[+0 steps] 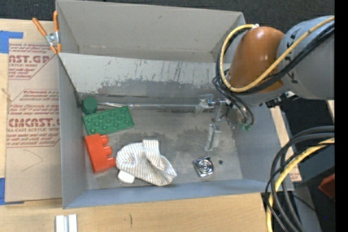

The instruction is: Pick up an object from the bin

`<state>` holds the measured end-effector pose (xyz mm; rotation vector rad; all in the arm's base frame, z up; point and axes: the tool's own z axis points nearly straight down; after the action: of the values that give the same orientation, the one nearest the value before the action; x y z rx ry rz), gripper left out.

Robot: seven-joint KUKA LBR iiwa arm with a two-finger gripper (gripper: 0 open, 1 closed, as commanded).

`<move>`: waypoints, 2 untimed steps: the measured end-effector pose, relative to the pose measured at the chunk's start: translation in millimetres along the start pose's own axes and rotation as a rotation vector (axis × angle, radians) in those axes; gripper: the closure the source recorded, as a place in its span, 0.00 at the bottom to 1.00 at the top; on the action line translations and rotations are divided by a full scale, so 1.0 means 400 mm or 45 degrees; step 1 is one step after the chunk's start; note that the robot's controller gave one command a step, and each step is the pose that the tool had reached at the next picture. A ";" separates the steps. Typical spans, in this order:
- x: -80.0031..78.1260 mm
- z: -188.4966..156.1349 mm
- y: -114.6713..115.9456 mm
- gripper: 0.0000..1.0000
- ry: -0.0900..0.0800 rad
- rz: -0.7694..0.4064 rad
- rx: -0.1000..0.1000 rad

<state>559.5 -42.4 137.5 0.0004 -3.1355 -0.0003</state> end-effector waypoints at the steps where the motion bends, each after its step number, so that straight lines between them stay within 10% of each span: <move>1: -0.004 -0.012 0.000 0.00 -0.010 -0.001 0.001; 2: 0.093 0.091 -0.038 0.00 -0.016 -0.169 0.001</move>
Offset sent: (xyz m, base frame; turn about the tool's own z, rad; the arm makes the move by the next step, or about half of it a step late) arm -0.0677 -0.0288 -0.0675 -0.2110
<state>521.9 -57.6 101.1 0.2086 -3.1408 -0.0002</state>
